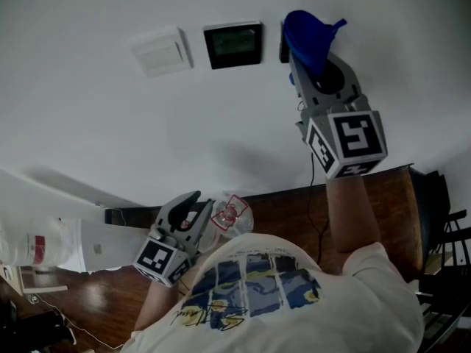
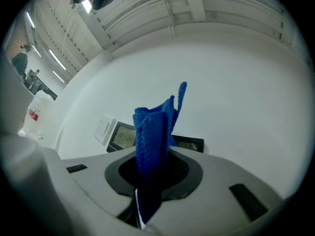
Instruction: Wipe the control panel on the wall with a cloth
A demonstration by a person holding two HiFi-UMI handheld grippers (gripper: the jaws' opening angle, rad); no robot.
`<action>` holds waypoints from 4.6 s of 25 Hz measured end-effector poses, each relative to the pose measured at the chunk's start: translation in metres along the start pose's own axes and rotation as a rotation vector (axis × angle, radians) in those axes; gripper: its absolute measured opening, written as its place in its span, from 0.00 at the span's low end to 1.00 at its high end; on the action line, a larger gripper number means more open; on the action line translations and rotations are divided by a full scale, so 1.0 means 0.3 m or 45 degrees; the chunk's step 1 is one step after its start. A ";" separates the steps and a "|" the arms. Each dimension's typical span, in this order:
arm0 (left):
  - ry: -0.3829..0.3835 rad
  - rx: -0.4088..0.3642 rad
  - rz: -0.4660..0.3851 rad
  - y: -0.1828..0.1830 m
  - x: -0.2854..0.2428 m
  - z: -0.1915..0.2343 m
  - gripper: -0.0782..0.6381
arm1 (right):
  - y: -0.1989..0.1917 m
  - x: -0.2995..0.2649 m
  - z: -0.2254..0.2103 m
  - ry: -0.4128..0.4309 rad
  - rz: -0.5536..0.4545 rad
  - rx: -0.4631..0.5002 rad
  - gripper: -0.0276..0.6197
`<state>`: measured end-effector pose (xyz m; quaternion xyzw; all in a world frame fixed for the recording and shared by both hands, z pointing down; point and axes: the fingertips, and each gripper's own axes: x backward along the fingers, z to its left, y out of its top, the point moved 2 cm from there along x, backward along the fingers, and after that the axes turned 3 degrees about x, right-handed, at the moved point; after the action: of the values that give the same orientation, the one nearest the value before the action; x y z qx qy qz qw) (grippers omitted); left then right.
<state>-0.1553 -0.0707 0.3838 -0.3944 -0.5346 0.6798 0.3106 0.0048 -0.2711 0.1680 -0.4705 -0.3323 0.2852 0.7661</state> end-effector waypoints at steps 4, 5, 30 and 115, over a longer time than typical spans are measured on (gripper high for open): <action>0.014 0.013 -0.003 -0.019 0.071 0.047 0.23 | 0.030 -0.049 0.132 0.053 -0.007 0.025 0.16; 0.015 0.014 -0.003 -0.023 0.088 0.057 0.23 | 0.039 -0.062 0.166 0.069 -0.014 0.024 0.16; -0.047 0.037 0.045 -0.079 0.136 0.056 0.23 | 0.080 -0.020 0.325 0.173 -0.074 -0.062 0.16; 0.285 0.096 -0.048 -0.092 0.096 -0.682 0.23 | -0.231 1.062 0.216 0.589 0.147 -0.311 0.16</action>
<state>0.0081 0.0587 0.3806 -0.4456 -0.4779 0.6454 0.3957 0.1595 -0.0254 0.3297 -0.6302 -0.1530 0.1714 0.7417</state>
